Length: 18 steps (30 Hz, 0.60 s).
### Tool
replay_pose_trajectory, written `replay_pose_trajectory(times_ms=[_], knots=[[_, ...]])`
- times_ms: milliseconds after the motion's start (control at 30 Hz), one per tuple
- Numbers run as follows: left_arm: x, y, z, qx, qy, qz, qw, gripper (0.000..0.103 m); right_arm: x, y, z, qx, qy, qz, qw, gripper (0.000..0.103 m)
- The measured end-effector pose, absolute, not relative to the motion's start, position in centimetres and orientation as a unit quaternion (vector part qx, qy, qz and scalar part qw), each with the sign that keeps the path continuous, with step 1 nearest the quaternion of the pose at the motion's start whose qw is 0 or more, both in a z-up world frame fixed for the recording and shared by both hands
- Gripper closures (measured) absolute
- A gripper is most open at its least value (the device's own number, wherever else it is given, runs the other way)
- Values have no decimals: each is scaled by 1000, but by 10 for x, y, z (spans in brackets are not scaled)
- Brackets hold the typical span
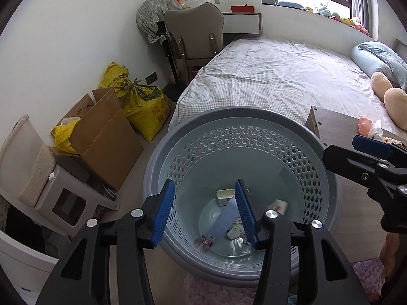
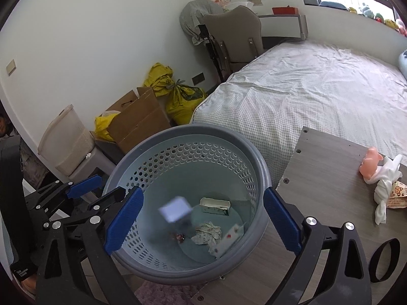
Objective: Collect trash
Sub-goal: 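Carry the box and card over the grey basket and open both grippers, then move both tools back over the table toward the black elastic band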
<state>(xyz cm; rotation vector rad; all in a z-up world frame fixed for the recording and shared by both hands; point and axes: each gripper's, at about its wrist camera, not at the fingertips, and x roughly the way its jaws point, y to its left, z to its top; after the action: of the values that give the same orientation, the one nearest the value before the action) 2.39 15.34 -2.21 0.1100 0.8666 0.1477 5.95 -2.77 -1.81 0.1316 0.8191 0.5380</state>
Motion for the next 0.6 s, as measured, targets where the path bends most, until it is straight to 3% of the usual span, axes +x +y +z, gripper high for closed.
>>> replay_pose_trajectory(times_ms=[600], knots=[[24,151,-20,57,420,84,902,49,53,-33,-17,66,390,255,882,9]])
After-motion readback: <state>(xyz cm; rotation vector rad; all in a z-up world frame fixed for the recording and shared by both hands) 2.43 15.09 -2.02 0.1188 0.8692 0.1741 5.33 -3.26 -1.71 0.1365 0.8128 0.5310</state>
